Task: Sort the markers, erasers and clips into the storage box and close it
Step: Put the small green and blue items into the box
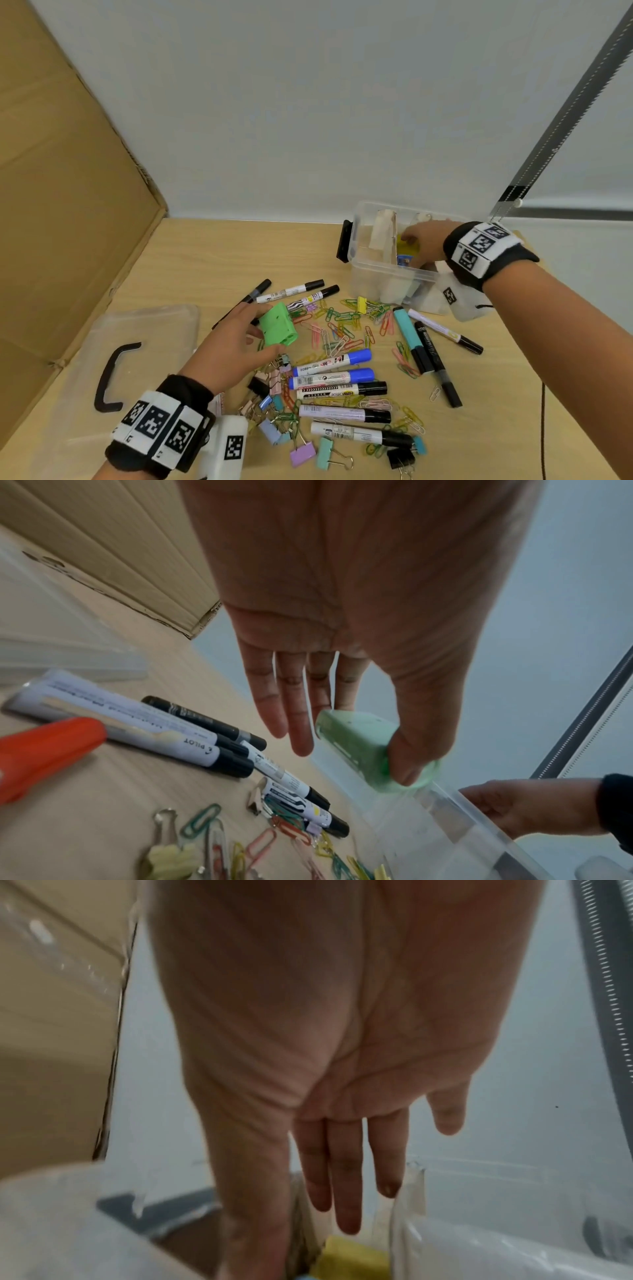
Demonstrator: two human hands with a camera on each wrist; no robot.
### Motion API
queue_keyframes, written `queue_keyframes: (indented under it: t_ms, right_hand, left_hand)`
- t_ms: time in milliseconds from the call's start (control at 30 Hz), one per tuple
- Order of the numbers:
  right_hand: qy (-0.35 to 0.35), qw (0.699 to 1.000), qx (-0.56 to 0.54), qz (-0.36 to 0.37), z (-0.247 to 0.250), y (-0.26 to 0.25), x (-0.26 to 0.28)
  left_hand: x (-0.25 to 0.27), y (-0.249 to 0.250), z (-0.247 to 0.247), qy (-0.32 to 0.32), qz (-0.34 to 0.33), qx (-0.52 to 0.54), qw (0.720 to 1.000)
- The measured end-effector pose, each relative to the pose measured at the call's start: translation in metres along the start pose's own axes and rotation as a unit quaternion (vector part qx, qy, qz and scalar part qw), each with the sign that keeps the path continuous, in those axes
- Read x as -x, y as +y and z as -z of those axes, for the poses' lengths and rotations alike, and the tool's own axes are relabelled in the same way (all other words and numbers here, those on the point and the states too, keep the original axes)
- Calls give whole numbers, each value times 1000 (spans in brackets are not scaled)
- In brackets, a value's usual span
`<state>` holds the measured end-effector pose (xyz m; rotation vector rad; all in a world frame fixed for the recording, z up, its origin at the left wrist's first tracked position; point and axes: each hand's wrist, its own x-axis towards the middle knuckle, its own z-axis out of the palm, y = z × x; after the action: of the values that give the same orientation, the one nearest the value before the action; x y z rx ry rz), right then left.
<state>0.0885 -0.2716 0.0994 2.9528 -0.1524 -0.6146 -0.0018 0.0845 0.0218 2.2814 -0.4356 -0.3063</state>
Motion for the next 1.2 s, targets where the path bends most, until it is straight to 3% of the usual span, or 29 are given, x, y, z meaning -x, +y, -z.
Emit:
queue_keyframes:
  t_ms: [100, 233, 333, 400, 500, 567, 667, 767, 833, 900, 1033, 1200]
  right_hand:
    - [89, 987, -135, 11, 3, 10, 25]
    - [202, 924, -312, 94, -4, 5, 63]
    - [132, 891, -411, 140, -17, -8, 83]
    - [30, 868, -462, 182, -25, -15, 92]
    - [-105, 809, -542, 202, -31, -12, 96]
    - [-121, 799, -555, 196, -28, 1, 93]
    - [-101, 816, -536, 190, -19, 25, 81]
    - [5, 830, -540, 142, 1, 40, 61]
    - [100, 861, -484, 117, 15, 46, 39]
    - [129, 900, -404, 99, 25, 46, 21]
    - [82, 955, -272, 85, 30, 34, 1]
    - [1, 988, -123, 87, 21, 20, -19]
  left_hand:
    - [0, 7, -3, 18, -20, 10, 1000]
    - [-9, 37, -17, 42, -71, 4, 997]
    - [-23, 68, -35, 57, -127, -30, 990]
    - [-33, 89, -51, 71, -157, -54, 984]
    - [-51, 117, -75, 106, -205, -94, 968]
    - [-64, 130, -85, 115, -225, -122, 960]
    - [-85, 137, -92, 104, -228, -167, 954]
    - [-113, 128, -95, 99, -166, -196, 961]
    - [-128, 119, -98, 92, -106, -211, 967]
    - [-135, 112, -104, 77, -72, -206, 973]
    - [-137, 110, -110, 86, -61, -188, 977]
    - [-139, 109, -109, 75, -48, -212, 973]
